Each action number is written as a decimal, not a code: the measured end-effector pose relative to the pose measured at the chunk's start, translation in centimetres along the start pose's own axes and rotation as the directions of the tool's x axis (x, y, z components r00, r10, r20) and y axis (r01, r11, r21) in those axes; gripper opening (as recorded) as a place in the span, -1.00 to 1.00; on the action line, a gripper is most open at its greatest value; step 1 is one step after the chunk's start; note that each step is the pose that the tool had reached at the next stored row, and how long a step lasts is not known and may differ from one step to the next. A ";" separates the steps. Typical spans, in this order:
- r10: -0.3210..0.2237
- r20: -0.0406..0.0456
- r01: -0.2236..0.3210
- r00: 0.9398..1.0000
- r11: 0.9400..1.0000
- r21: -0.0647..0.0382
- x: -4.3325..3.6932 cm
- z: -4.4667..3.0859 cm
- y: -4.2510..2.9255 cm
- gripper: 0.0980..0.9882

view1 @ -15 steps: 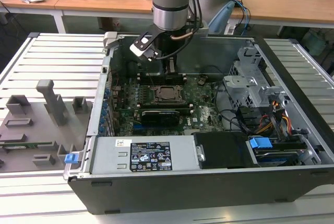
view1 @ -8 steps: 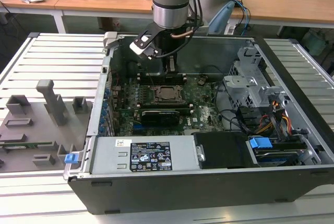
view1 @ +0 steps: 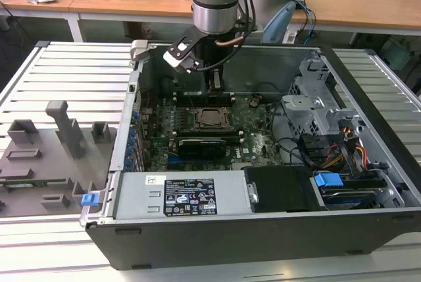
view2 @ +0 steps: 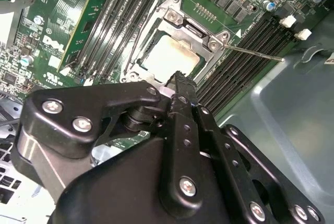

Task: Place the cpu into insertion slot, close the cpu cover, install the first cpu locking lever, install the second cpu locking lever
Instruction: 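Install the first cpu locking lever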

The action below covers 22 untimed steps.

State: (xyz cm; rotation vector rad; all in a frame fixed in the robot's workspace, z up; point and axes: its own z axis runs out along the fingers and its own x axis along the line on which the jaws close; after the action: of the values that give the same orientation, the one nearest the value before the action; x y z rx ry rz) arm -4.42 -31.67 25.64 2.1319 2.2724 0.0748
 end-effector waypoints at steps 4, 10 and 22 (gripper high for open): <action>0.000 0.000 0.000 1.000 1.000 0.000 0.02 -1.08 0.05 -0.98; -0.026 -0.001 0.026 1.000 1.000 0.000 0.03 -1.96 0.08 -0.98; -0.182 -0.007 0.182 0.983 0.983 0.002 0.03 -1.96 0.08 -0.98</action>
State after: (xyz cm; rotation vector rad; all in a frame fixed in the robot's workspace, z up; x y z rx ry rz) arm -4.44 -31.67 27.60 1.9163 2.4607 0.0752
